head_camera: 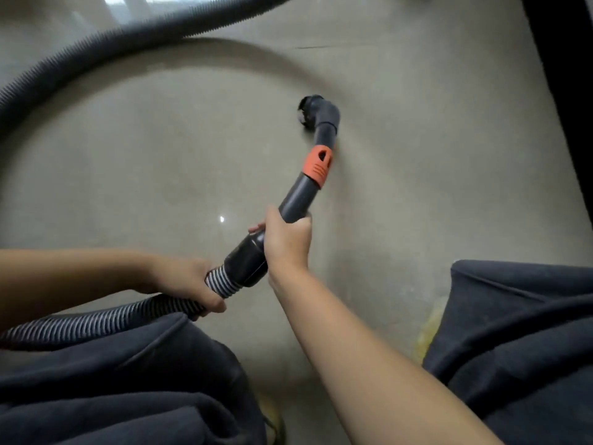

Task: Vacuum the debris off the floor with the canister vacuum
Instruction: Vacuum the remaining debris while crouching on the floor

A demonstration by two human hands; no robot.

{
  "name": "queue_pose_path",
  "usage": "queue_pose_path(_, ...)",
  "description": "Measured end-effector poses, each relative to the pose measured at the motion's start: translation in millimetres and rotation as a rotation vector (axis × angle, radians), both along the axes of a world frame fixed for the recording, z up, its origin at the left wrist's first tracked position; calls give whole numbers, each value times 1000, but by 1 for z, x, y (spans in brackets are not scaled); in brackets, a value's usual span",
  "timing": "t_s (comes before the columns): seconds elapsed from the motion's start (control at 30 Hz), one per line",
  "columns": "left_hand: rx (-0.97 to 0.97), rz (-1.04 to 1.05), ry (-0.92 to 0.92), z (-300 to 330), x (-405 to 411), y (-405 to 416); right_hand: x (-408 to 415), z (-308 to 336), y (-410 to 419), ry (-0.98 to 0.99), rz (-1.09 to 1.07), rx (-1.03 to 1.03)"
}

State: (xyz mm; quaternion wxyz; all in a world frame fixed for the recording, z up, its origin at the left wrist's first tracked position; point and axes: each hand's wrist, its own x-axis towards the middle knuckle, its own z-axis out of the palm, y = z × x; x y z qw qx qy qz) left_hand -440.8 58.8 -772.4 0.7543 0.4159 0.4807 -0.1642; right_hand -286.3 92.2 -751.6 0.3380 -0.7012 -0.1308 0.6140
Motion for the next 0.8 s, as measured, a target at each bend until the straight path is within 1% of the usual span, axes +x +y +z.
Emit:
queue_pose_path(0.1,-23,-273,-6,7,8,29,12,2,-23,-145,-366,-87)
queue_pose_path(0.17,-4,-376,-3,9,24,39,21,6,-29,-182,-553,-110)
queue_pose_path(0.2,16,-392,10,8,30,38,23,6,-31,-197,-586,-116)
queue_pose_path(0.27,40,-390,51,7,35,27,20,8,-32,-220,-530,-114)
queue_pose_path(0.3,21,-366,70,6,34,17,16,9,-30,-214,-439,-112)
queue_pose_path(0.4,-144,-296,101,11,25,-4,-4,19,-20,-137,-63,-92)
queue_pose_path(0.43,-187,-292,94,11,24,-6,-8,23,-18,-117,31,-86)
queue_pose_path(0.47,-213,-293,89,10,24,-7,-9,27,-16,-118,84,-86)
queue_pose_path(0.5,-230,-313,93,11,25,-6,-8,29,-18,-138,87,-94)
queue_pose_path(0.57,-254,-375,66,10,30,-3,1,27,-30,-151,-45,-106)
queue_pose_path(0.63,-228,-452,60,8,40,-6,15,19,-57,-191,-312,-153)
queue_pose_path(0.73,-93,-778,86,6,57,-32,25,11,-125,-340,-742,-371)
queue_pose_path(0.8,4,-971,41,4,68,-46,26,15,-158,-335,-971,-481)
